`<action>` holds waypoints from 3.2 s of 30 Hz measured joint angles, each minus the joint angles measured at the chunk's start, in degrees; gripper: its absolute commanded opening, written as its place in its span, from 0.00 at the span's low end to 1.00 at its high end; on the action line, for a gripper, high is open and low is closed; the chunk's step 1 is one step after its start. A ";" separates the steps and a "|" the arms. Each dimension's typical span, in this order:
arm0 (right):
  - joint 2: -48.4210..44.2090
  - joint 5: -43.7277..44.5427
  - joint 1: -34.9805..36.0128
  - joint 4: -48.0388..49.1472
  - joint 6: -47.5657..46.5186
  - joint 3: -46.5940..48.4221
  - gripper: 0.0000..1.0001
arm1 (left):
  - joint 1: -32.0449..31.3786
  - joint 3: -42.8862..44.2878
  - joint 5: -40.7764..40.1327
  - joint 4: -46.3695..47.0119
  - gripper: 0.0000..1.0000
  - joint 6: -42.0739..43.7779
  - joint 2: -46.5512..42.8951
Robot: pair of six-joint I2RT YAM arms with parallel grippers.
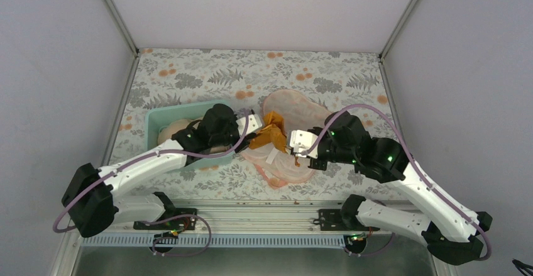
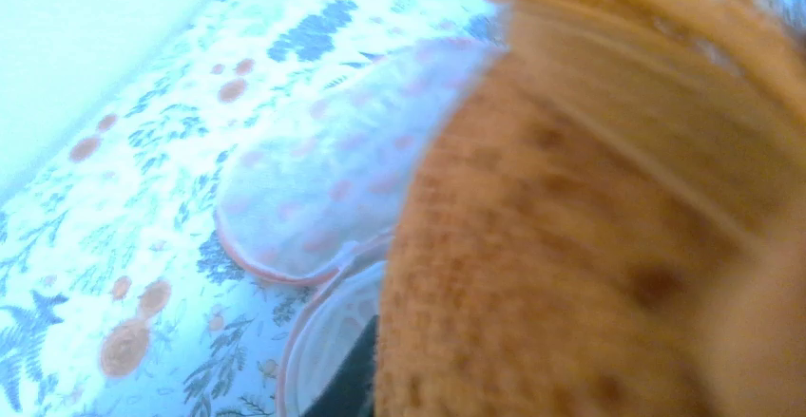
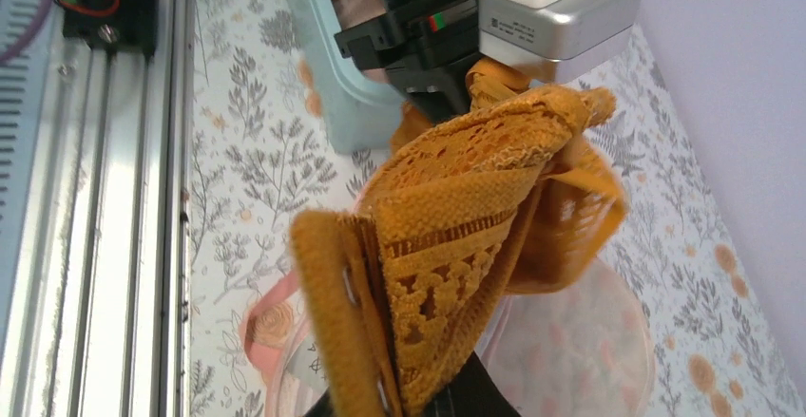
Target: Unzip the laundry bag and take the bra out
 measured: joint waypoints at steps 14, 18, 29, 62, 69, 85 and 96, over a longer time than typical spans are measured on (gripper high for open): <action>12.26 -13.14 -0.04 19.63 15.17 4.11 0.04 | 15.21 6.93 -21.09 -7.19 0.02 9.66 -15.37; 25.16 -18.71 -0.07 23.91 21.00 11.67 0.04 | 18.73 4.74 -28.04 -11.87 0.02 13.03 -21.86; 50.58 -32.70 -0.04 26.12 30.58 25.64 0.04 | 27.45 -2.27 -39.71 -30.64 0.02 19.52 -32.87; 66.64 -10.43 -2.62 18.86 37.35 42.84 0.53 | 27.54 -13.05 -45.05 -26.18 0.13 29.18 -28.04; 63.14 -2.43 -1.95 17.18 37.13 42.47 0.56 | 28.22 -13.44 -44.76 -26.25 0.13 28.06 -28.11; 51.01 -11.93 6.80 32.33 39.74 14.01 0.52 | 29.42 -13.51 -43.04 -26.47 0.13 25.51 -28.20; 55.93 -19.78 4.09 32.09 41.97 16.94 0.04 | 30.12 -12.90 -43.58 -26.16 0.13 25.75 -29.00</action>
